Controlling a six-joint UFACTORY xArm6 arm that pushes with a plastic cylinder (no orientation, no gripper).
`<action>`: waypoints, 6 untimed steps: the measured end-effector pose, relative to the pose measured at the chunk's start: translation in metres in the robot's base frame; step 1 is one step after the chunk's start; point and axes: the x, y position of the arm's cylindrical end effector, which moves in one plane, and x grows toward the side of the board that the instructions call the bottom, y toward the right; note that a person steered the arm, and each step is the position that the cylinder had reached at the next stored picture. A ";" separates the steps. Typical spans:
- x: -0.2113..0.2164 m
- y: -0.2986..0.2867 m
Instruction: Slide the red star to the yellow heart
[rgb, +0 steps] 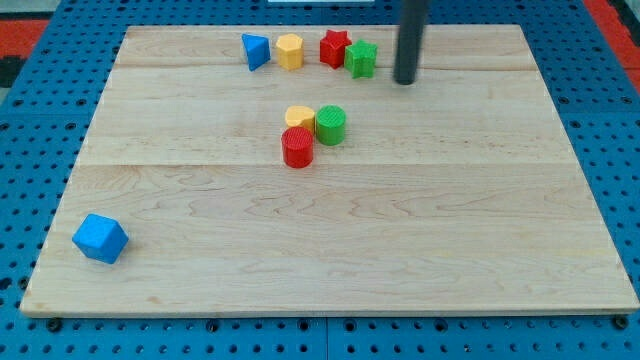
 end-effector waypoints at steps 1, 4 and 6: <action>-0.073 -0.037; -0.002 -0.204; 0.034 -0.211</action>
